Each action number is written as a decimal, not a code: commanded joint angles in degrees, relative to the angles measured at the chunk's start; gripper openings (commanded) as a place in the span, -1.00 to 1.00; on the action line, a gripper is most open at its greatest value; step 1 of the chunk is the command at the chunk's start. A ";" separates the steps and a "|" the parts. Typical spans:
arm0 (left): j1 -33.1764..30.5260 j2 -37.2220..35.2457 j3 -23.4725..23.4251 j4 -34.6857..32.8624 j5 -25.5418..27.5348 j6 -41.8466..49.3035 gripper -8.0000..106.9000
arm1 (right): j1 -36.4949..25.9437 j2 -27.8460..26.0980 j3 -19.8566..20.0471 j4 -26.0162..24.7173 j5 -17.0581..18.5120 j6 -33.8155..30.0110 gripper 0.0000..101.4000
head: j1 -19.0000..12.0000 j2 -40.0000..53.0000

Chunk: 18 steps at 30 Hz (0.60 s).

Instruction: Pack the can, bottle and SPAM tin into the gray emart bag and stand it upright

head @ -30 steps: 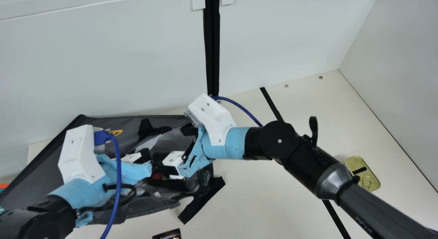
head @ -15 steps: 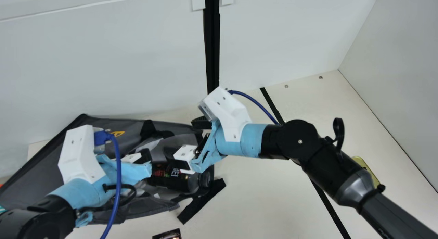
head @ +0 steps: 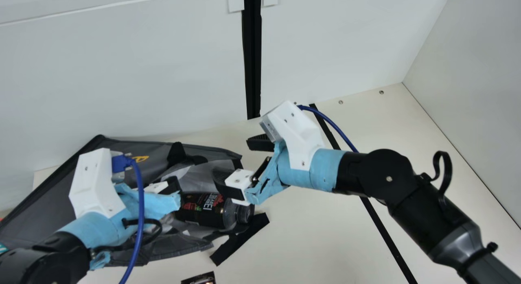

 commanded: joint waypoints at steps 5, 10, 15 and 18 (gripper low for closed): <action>0.00 0.00 0.00 0.00 0.00 0.00 -1.00 | -1.34 -2.94 1.10 -2.65 0.40 2.22 0.87 | -1.30 -0.14; 0.00 0.00 0.00 0.00 0.00 0.00 -1.00 | -3.02 -5.10 1.83 -5.57 1.83 3.80 0.87 | -1.30 -0.14; 0.00 0.00 0.00 0.00 0.00 0.00 -1.00 | -5.20 -6.79 1.84 -8.94 3.72 4.24 0.87 | -1.30 -0.14; 0.00 0.00 0.00 0.00 0.00 0.00 -1.00 | -6.92 -7.60 1.91 -10.46 4.66 3.99 0.87 | -1.30 -0.14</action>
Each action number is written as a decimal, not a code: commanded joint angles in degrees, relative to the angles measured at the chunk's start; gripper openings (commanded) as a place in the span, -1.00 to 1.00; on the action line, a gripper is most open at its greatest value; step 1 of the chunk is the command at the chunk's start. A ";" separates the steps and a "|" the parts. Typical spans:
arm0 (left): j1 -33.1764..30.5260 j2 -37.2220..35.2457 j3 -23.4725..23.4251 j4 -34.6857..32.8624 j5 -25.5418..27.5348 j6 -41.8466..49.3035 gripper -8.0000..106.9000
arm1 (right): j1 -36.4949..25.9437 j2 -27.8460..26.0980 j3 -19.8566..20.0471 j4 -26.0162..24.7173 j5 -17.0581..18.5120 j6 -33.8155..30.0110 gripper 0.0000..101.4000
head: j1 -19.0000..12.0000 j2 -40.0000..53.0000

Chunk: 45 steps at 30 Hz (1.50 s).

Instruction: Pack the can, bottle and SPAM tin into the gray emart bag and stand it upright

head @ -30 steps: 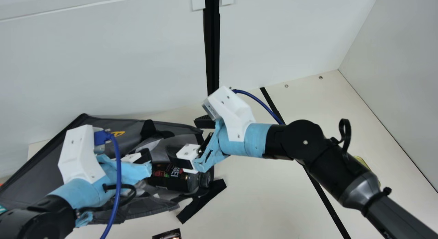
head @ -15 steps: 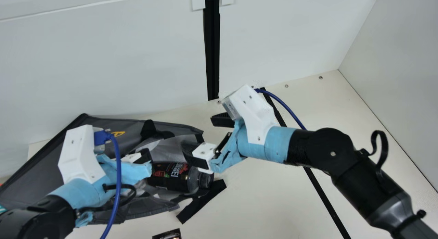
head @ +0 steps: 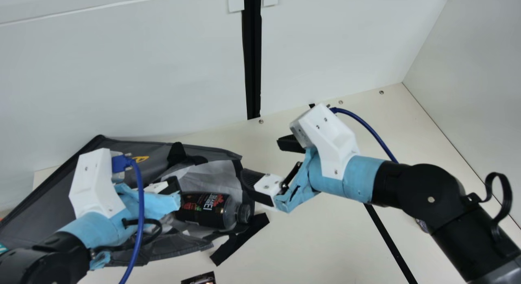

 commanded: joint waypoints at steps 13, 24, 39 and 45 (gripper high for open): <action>0.00 0.00 0.00 0.00 0.00 0.00 -1.00 | -10.77 -1.80 0.60 -1.49 3.88 -3.76 0.87 | -1.30 -0.14; 0.00 0.00 0.00 0.00 0.00 0.00 -1.00 | -19.06 -2.90 1.11 -2.58 5.82 -5.16 0.87 | -1.30 -0.14; 0.00 0.00 0.00 0.00 0.00 0.00 -1.00 | -29.33 -7.58 1.97 -12.49 6.31 2.60 0.87 | -1.30 -0.14; 0.00 0.00 0.00 0.00 0.00 0.00 -1.00 | -33.32 -10.91 1.83 -19.12 8.09 8.99 0.87 | -1.30 -0.14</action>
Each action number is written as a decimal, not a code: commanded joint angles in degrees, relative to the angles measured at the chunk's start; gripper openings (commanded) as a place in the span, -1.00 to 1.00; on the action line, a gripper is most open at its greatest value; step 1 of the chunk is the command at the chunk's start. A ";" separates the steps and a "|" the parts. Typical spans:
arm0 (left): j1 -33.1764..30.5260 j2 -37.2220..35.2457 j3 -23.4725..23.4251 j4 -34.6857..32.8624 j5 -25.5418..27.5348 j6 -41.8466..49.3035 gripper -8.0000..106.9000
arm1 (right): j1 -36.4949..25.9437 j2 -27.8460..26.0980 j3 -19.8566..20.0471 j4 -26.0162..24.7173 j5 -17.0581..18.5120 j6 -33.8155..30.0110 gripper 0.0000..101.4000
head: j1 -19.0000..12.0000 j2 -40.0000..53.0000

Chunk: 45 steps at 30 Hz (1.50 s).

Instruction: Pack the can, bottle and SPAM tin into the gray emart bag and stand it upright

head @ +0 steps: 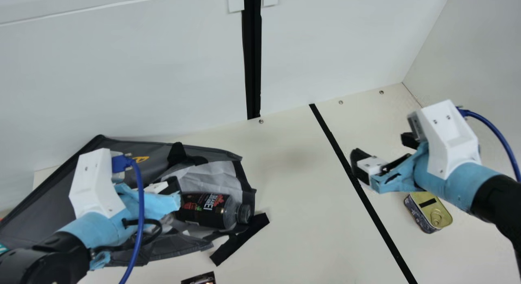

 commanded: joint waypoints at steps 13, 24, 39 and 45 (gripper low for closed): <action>0.00 0.00 0.00 0.00 0.00 0.00 -1.00 | -3.95 -8.07 -1.25 -16.86 8.48 17.34 0.87 | -1.30 -0.05; 0.00 0.00 0.00 0.00 0.00 0.00 -1.00 | -0.04 -13.21 -3.49 -27.30 17.45 29.30 0.87 | -1.30 -0.05; 0.00 0.00 0.00 0.00 0.00 0.00 -1.00 | 5.54 -15.79 -1.51 -35.01 20.51 38.23 0.87 | -1.30 -0.05; 0.00 0.00 0.00 0.00 0.00 0.00 -1.00 | 4.27 -16.36 -0.39 -34.50 20.51 37.92 0.87 | -1.30 -0.05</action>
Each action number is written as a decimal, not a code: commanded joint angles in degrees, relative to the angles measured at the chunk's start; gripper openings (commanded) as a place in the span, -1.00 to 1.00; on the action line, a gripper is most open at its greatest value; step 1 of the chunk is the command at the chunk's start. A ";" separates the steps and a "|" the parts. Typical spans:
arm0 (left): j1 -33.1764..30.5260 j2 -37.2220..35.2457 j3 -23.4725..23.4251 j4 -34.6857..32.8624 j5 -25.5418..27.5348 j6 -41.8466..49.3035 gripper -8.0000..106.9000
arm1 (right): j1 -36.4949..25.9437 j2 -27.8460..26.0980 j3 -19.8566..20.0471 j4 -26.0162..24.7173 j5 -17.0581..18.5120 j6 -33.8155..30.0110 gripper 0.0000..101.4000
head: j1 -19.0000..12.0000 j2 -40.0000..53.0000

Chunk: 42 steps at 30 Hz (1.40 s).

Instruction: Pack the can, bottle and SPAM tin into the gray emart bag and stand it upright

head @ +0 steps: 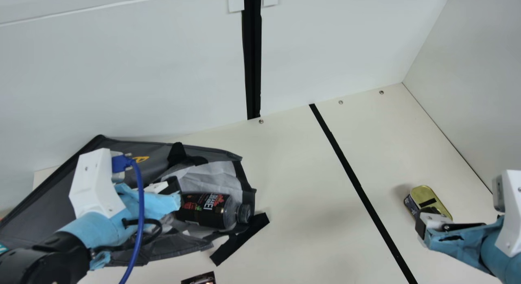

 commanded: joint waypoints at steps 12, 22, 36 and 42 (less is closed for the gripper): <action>0.00 0.00 0.00 0.00 0.00 0.00 -1.00 | -2.68 -1.17 1.65 2.58 -0.04 -1.78 0.87 | -1.30 -0.05; 0.00 0.00 0.00 0.00 0.00 0.00 -1.00 | -3.56 -1.53 2.21 3.42 -0.04 -2.58 0.87 | -1.30 -0.05; 0.00 0.00 0.00 0.00 0.00 0.00 -1.00 | -3.88 -0.31 1.96 4.37 -0.04 -2.56 0.87 | -1.30 -0.05; 0.00 0.00 0.00 0.00 0.00 0.00 -1.00 | -5.05 1.03 1.60 4.76 -0.04 -2.99 0.87 | -1.30 -0.05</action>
